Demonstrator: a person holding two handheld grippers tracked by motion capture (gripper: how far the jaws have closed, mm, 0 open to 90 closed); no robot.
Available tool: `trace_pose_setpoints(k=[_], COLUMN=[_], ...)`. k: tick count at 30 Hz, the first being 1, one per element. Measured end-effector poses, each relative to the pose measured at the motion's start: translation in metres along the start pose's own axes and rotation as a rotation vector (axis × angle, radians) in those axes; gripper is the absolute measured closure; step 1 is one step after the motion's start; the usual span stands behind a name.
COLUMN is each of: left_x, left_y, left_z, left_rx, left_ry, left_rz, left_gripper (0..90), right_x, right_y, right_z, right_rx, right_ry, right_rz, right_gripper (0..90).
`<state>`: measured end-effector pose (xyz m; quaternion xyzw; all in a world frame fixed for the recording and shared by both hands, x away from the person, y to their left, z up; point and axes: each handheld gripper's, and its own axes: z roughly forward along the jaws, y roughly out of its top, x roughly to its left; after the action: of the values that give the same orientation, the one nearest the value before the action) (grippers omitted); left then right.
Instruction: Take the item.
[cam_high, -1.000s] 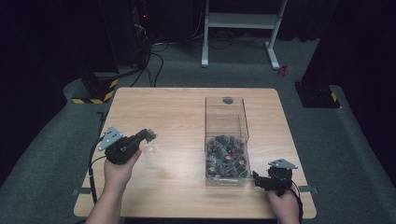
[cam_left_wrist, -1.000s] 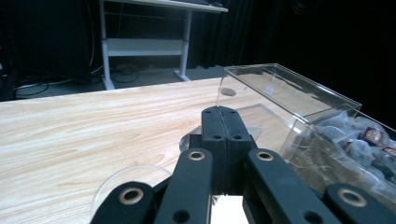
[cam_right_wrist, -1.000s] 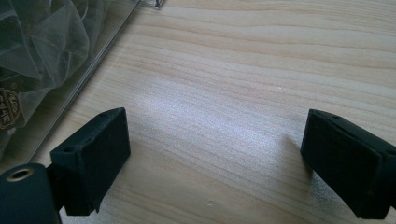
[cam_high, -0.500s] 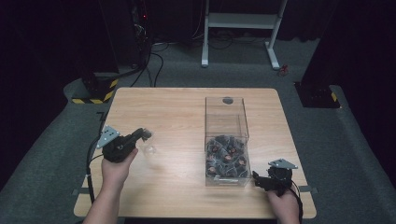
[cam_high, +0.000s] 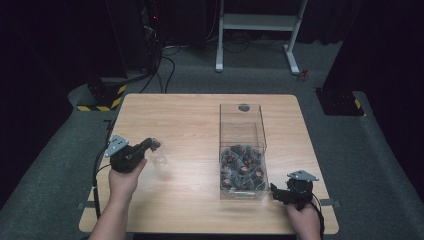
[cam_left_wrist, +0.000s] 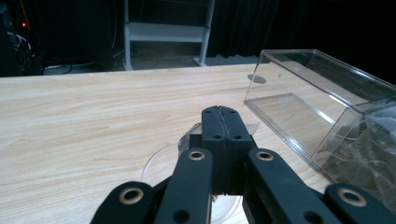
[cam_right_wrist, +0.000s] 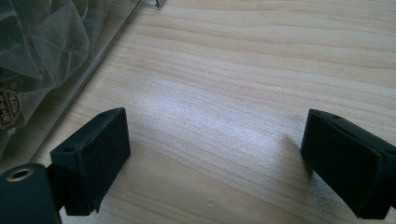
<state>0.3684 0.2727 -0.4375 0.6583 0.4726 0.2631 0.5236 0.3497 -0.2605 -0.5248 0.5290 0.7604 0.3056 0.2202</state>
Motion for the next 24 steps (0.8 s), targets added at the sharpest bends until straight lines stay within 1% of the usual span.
trace_pose_setpoints(k=[7,9,11,13,18,24], left_x=[0.004,0.004,0.004,0.004,0.005,0.005], left_y=[-0.007,-0.008,-0.009,-0.01,-0.013,-0.016], left_z=[0.005,0.006,0.007,0.007,0.009,0.011], left_rx=[0.026,0.034,0.037,0.043,0.057,0.073], left_ry=[0.005,0.008,0.007,0.011,0.016,0.021], left_rz=[-0.02,-0.014,-0.019,-0.013,-0.017,-0.009], left_gripper=[90.0,90.0,90.0,90.0,90.0,90.0], right_x=[0.0,0.0,0.0,0.0,0.0,0.0], right_y=[0.0,0.0,0.0,0.0,0.0,0.0], right_z=[0.0,0.0,0.0,0.0,0.0,0.0], right_rx=[0.0,0.0,0.0,0.0,0.0,0.0], right_ry=[0.001,0.0,0.0,0.0,0.0,0.001], right_rz=[-0.001,0.0,0.0,0.0,0.0,0.0], right_gripper=[8.0,8.0,8.0,8.0,8.0,8.0])
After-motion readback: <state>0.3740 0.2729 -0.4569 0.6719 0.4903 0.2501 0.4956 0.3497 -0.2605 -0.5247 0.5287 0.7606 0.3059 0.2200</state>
